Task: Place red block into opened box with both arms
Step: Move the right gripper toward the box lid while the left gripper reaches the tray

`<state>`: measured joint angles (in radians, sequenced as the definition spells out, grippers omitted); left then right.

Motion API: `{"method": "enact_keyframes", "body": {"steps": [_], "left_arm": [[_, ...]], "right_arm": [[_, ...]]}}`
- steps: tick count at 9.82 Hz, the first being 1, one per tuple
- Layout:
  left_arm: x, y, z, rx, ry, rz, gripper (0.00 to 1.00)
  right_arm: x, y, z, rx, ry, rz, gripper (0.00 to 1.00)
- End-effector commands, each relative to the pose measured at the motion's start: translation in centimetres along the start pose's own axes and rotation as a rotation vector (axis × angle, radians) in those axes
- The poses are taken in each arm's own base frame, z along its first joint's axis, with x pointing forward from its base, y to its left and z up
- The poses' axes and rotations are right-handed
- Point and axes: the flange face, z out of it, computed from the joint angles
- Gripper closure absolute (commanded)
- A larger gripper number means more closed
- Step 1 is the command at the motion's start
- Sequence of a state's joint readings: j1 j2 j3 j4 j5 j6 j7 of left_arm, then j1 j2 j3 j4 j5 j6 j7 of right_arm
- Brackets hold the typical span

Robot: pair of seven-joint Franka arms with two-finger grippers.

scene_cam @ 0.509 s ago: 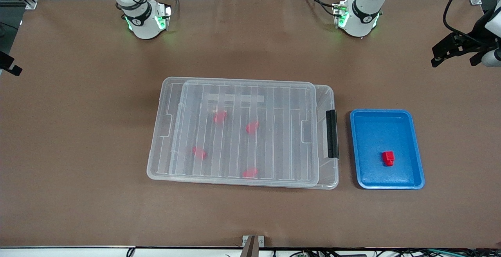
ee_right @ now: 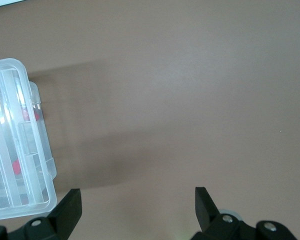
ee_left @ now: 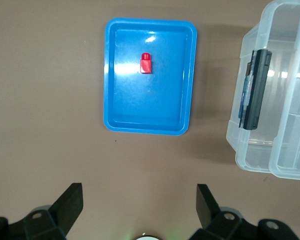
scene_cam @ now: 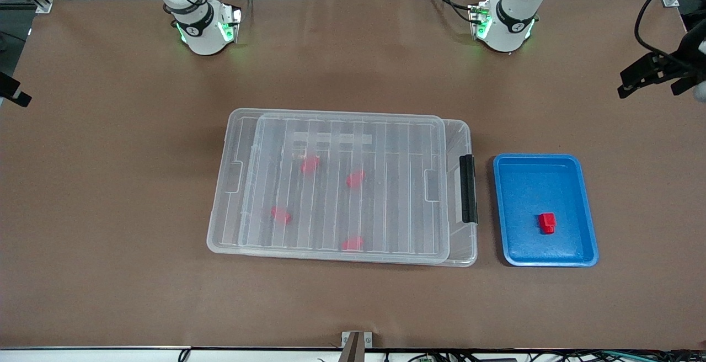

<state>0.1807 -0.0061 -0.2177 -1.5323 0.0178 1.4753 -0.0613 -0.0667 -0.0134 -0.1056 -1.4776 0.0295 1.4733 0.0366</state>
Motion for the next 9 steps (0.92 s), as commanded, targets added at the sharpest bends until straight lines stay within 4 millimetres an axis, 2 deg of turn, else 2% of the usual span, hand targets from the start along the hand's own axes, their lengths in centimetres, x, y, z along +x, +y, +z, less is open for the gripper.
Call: {"method": "enact_keyframes", "body": {"steps": [1,2,3,4,6,7,8,9], "left_arm": [[4.6,-1.9,7.9,-0.006,-0.121,-0.01,0.0],[6.3,-2.4,11.0,-0.018,-0.148,-0.016,0.0],[7.8,-2.7,14.3,-0.03,-0.179,-0.019,0.0],[9.4,-3.1,17.6,-0.03,-0.192,-0.028,0.0],[11.6,-3.6,23.3,-0.037,-0.208,-0.043,0.0],[12.5,-3.6,26.2,-0.047,-0.22,-0.052,0.0],[13.2,-3.6,29.2,-0.057,-0.236,-0.059,0.0],[13.8,-3.9,31.5,-0.066,-0.239,-0.066,0.0]], "right_arm": [[0.8,-1.3,1.4,0.011,-0.031,-0.015,0.0],[1.1,-3.5,2.3,0.01,-0.045,-0.07,0.0],[1.4,-7.2,4.0,0.002,-0.067,-0.12,0.0],[2.6,-10.6,6.4,-0.002,-0.065,-0.167,0.0],[5.0,-17.8,13.8,-0.016,-0.07,-0.219,0.0],[5.2,-22.2,18.2,-0.022,-0.055,-0.223,0.0],[4.5,-24.6,22.2,-0.025,-0.048,-0.201,0.0],[3.3,-24.7,26.6,-0.032,-0.062,-0.21,0.0]]}}
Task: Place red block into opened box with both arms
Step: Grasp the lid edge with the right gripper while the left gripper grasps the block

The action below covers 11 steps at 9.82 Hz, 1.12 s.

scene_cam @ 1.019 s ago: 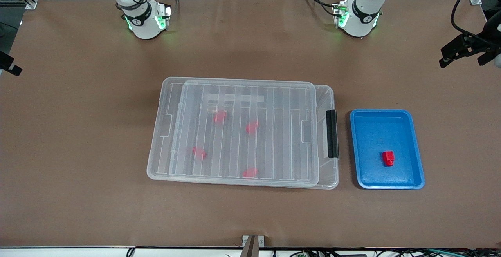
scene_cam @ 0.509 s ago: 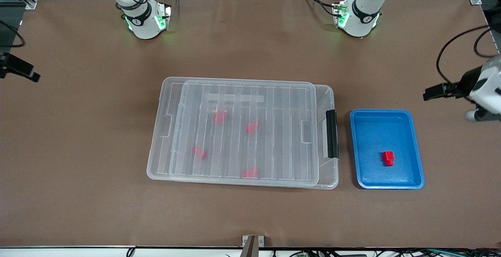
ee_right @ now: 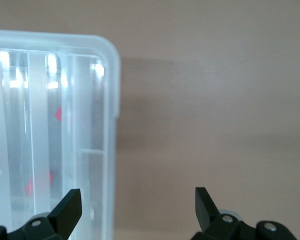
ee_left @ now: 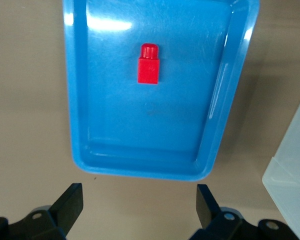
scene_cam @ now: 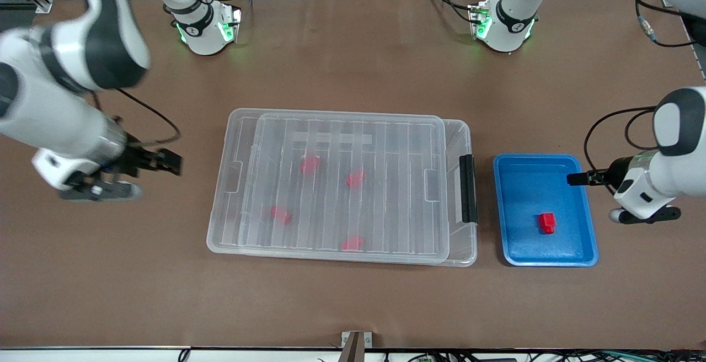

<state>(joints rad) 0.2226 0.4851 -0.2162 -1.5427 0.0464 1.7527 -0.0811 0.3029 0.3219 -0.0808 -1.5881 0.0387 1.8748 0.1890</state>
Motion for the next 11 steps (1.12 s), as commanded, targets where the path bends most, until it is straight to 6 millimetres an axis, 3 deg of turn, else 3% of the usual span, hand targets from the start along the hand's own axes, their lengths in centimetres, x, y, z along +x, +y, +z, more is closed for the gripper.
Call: {"method": "enact_keyframes", "body": {"steps": [1,2,3,7,11], "left_arm": [[2.7,-0.8,5.9,0.006,-0.029,-0.011,0.0],[3.5,-1.2,7.1,0.045,-0.011,0.003,0.0],[4.2,-1.4,8.6,0.075,0.003,0.021,0.0],[6.7,-1.0,13.7,0.047,0.067,0.05,0.03],[8.1,-0.2,16.5,0.022,0.132,0.062,0.2]], "right_arm": [[-2.2,0.1,7.4,0.0,-0.011,0.021,0.0],[-2.8,0.0,9.0,-0.002,-0.014,0.016,0.0],[-3.1,-0.6,9.3,-0.003,-0.02,0.006,0.0],[-3.3,-2.0,8.5,0.017,-0.014,-0.014,0.0],[-3.3,-1.2,9.2,0.011,-0.014,-0.037,0.0]]}}
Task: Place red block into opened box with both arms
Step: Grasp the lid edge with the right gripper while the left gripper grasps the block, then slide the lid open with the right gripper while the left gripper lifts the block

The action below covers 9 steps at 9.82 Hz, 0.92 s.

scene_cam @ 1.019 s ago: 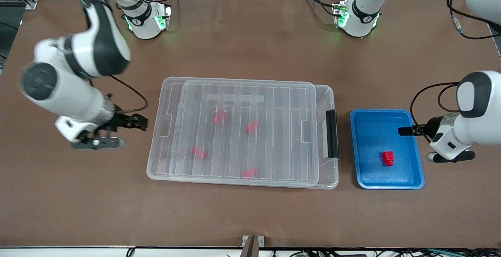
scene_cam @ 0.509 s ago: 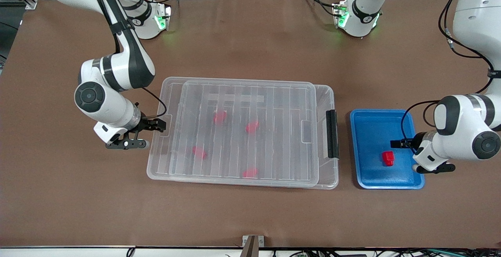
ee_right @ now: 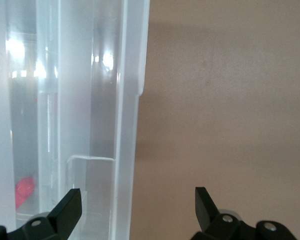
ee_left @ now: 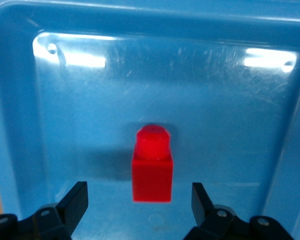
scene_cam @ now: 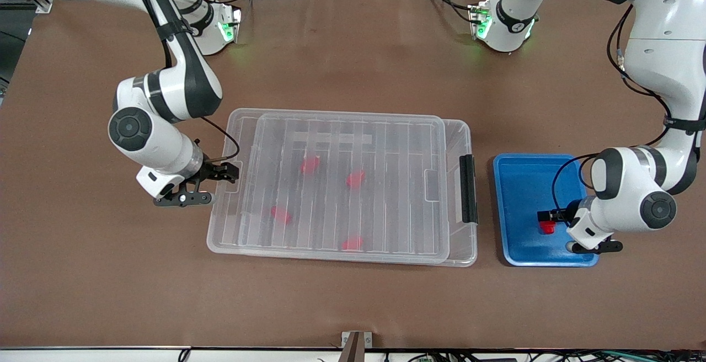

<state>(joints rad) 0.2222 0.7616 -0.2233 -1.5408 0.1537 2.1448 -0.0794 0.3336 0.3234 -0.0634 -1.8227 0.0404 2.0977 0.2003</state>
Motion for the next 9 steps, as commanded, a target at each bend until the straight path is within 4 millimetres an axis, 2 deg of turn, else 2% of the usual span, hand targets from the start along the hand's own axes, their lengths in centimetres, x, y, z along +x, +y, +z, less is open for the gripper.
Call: {"method": "enact_keyframes", "body": {"steps": [1,2,3,4,5,6,7,9], "left_arm": [[0.5,0.5,2.8,-0.002,0.008,0.008,0.31],[0.6,0.5,2.8,-0.003,0.012,0.003,0.48],[0.9,1.2,2.6,-0.002,0.021,0.012,0.63],[1.2,1.0,2.1,-0.002,0.03,0.015,0.76],[1.2,1.0,2.1,-0.002,0.03,0.014,0.86],[1.3,0.9,1.3,0.0,0.039,0.014,0.94],[0.9,1.1,-0.5,0.001,0.031,0.019,0.98],[-1.6,4.6,-6.7,0.001,-0.079,0.063,0.99]], "right_arm": [[-0.5,2.7,0.2,0.01,-0.006,-0.023,0.0],[-0.5,4.3,0.1,0.008,-0.012,-0.024,0.0],[-0.3,6.2,0.0,0.009,-0.02,-0.041,0.0],[-0.4,7.7,-0.1,0.009,-0.035,-0.039,0.0],[-0.5,8.1,-0.4,0.009,-0.038,-0.038,0.0],[-0.5,8.6,-0.3,0.004,-0.048,-0.034,0.0],[-0.6,10.4,-0.4,-0.033,-0.06,-0.023,0.0],[-0.7,13.5,-0.6,-0.066,-0.085,0.004,0.0]]}}
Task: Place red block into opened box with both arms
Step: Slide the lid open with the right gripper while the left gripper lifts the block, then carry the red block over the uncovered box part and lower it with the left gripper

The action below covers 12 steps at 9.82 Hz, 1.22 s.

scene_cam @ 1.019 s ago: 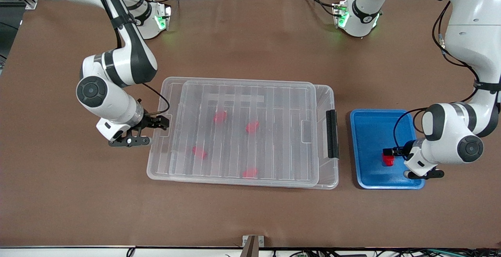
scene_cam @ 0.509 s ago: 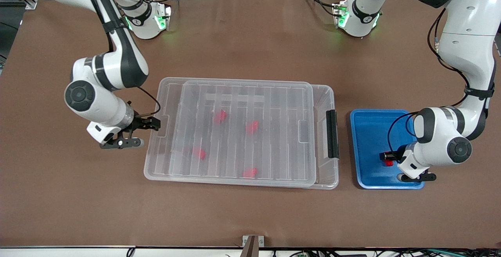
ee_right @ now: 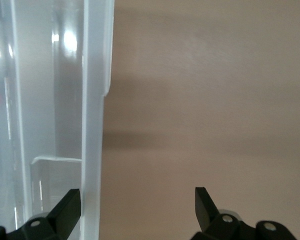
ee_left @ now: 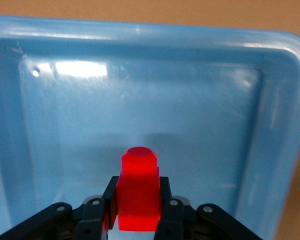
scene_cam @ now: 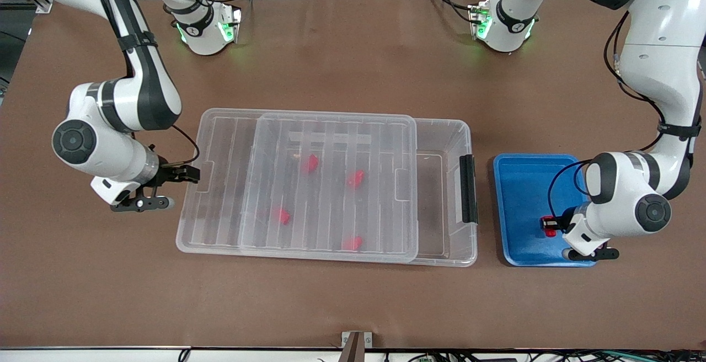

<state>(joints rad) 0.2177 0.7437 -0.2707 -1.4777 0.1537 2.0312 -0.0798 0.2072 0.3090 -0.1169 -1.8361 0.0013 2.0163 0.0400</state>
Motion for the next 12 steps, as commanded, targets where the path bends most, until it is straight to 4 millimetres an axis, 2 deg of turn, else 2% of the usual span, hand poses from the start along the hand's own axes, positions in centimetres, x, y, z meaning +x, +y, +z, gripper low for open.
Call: {"method": "enact_keyframes", "body": {"steps": [1,2,3,4,5,6,8,9,10,11,12], "left_arm": [[-3.2,3.6,-6.0,0.027,-0.081,0.05,0.99],[-4.4,5.9,-8.4,0.028,-0.097,0.075,0.99],[-5.5,7.9,-9.8,0.021,-0.119,0.075,0.99],[-6.3,9.8,-10.4,0.009,-0.148,0.061,0.99],[-7.1,11.9,-11.5,-0.01,-0.15,0.033,0.99],[-7.7,14.1,-11.9,-0.013,-0.155,0.026,0.99],[-8.8,18.0,-12.4,-0.036,-0.162,-0.028,0.99],[-9.4,20.7,-12.8,-0.046,-0.159,-0.066,1.0],[-10.3,24.1,-13.5,-0.045,-0.148,-0.1,1.0],[-11.4,27.2,-13.2,-0.03,-0.149,-0.115,1.0],[-12.5,30.6,-12.1,-0.015,-0.15,-0.112,1.0]], "right_arm": [[-1.2,4.0,-0.6,-0.024,-0.02,-0.017,0.0],[-1.3,6.2,-0.6,-0.029,-0.026,-0.029,0.0],[-1.3,8.5,-1.1,-0.034,-0.025,-0.048,0.0],[-1.4,9.4,-1.3,-0.035,-0.022,-0.052,0.0],[-1.4,9.4,-1.7,-0.029,-0.025,-0.043,0.0],[-1.1,9.2,-3.1,-0.021,-0.028,-0.022,0.0],[-0.4,8.1,-9.5,-0.023,-0.01,0.093,0.0],[-1.0,8.3,-14.2,-0.018,0.021,0.102,0.0],[-2.3,9.5,-18.5,-0.011,0.064,0.121,0.0],[-5.3,11.6,-22.6,0.01,0.086,0.165,0.0],[-8.3,14.8,-25.8,0.036,0.132,0.287,0.0]]}}
